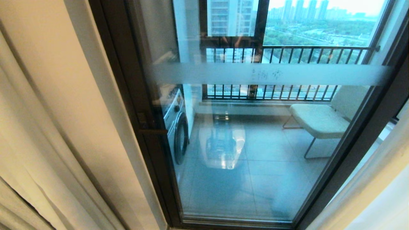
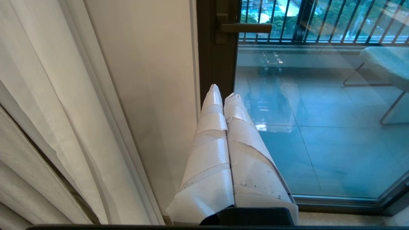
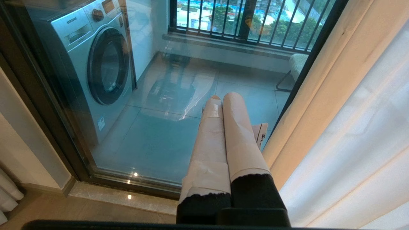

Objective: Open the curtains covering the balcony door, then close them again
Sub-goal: Close the inner curtains on both sides

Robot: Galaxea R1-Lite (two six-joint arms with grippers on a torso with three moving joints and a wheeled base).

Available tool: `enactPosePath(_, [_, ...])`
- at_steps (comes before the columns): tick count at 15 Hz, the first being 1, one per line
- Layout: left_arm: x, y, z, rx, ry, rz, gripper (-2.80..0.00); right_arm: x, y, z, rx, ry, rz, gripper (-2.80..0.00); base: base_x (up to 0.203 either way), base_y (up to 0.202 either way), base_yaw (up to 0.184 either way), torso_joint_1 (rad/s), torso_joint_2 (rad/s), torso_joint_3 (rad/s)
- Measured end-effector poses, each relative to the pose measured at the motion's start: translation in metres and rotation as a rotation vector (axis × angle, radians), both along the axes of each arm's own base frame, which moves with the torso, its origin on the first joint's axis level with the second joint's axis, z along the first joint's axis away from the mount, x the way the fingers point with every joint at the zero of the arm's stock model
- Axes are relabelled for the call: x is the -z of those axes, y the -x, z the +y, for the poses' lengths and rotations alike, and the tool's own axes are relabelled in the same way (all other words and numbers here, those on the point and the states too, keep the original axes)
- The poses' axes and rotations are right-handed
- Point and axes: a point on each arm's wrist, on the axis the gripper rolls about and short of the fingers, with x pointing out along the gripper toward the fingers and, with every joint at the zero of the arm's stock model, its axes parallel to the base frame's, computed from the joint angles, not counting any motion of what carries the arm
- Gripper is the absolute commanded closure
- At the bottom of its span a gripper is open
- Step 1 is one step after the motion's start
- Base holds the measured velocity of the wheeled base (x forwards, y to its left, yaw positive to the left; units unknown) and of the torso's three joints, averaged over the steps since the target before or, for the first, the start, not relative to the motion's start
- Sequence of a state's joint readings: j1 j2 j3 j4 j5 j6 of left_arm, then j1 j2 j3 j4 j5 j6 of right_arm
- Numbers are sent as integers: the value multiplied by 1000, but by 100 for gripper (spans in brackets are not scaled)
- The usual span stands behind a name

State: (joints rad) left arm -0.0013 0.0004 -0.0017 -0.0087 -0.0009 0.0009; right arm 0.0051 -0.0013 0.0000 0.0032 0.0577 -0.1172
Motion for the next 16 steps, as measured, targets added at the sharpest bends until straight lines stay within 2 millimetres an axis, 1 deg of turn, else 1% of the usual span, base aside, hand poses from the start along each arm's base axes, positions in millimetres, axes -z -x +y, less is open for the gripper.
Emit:
enactPosePath(4, [0,0,0,0,1,1,0,0,0,0,-1,0,0,0,0,0,0,0,0,0])
enactPosePath(6, [-3,0,0,-3,3,-34,0,0,0,0,0,0,0,0,0,0,0,0,0,0])
enactPosePath(9, [-21,2,0,-16,-60,-203,0,0,0,0,-1,0,0,0,0,0,0,0,0,0])
enactPosePath(11, [-31,6,1,-46,-88,-285,0,0,0,0,1,0,0,0,0,0,0,0,0,0])
enactPosePath(13, [-43,11,1,-60,-88,-313,0,0,0,0,0,0,0,0,0,0,0,0,0,0])
enactPosePath(16, [-67,26,1,-62,-86,-301,0,0,0,0,-1,0,0,0,0,0,0,0,0,0])
